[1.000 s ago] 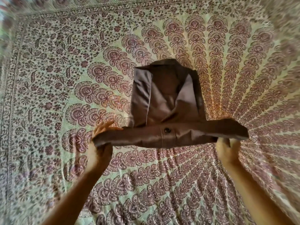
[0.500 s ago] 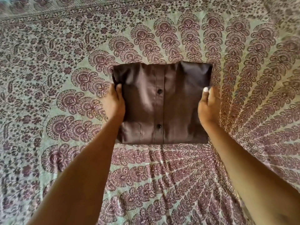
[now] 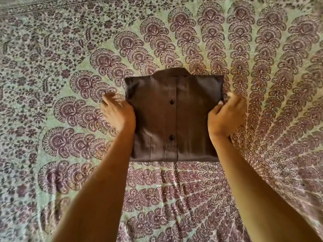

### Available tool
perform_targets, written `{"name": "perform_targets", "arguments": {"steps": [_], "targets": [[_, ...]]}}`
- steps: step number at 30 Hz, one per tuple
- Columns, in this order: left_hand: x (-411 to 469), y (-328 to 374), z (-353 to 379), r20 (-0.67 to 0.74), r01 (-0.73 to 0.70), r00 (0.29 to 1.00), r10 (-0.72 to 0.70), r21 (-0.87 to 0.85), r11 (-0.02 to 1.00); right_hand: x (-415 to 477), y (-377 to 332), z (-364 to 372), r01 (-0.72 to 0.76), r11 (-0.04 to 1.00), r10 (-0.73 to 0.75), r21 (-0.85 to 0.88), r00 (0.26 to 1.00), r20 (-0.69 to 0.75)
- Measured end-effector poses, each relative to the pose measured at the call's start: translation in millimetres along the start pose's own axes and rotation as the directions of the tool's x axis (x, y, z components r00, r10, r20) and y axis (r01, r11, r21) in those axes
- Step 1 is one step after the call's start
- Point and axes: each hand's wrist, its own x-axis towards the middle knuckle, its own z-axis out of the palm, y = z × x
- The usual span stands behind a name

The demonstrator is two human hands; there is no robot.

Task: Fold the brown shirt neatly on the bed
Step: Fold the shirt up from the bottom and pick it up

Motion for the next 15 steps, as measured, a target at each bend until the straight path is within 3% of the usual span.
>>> {"name": "perform_targets", "arguments": {"steps": [1, 3, 4, 5, 6, 7, 8, 15], "targets": [[-4, 5, 1, -0.053, -0.042, 0.998, 0.039, -0.048, 0.998, 1, -7, -1, 0.116, 0.992, -0.114, 0.055, 0.993, -0.035], [-19, 20, 5, -0.02, -0.3, 0.954, 0.3, -0.024, 0.954, 4, -24, 3, 0.395, 0.889, -0.404, 0.23, 0.915, -0.008], [-28, 28, 9, 0.09, -0.479, 0.875, 0.476, 0.013, 0.878, 5, -31, 7, 0.494, 0.825, -0.53, 0.274, 0.845, 0.07], [-37, 34, 16, 0.223, -0.639, 0.753, 0.619, 0.025, 0.769, 6, -35, 13, 0.558, 0.784, -0.61, 0.272, 0.774, 0.168], [-43, 39, 24, 0.352, -0.744, 0.631, 0.692, 0.022, 0.668, 9, -35, 20, 0.589, 0.771, -0.636, 0.242, 0.725, 0.264], [-43, 39, 33, 0.451, -0.794, 0.552, 0.701, 0.028, 0.607, 11, -33, 26, 0.586, 0.786, -0.616, 0.198, 0.709, 0.345], [-39, 37, 41, 0.512, -0.805, 0.529, 0.677, 0.052, 0.591, 14, -28, 32, 0.564, 0.812, -0.571, 0.149, 0.715, 0.403], [24, 6, 41, 0.525, -0.556, 0.771, 0.361, 0.277, 0.784, 19, -20, 42, 0.533, 0.846, -0.466, 0.01, 0.732, 0.497]]}}
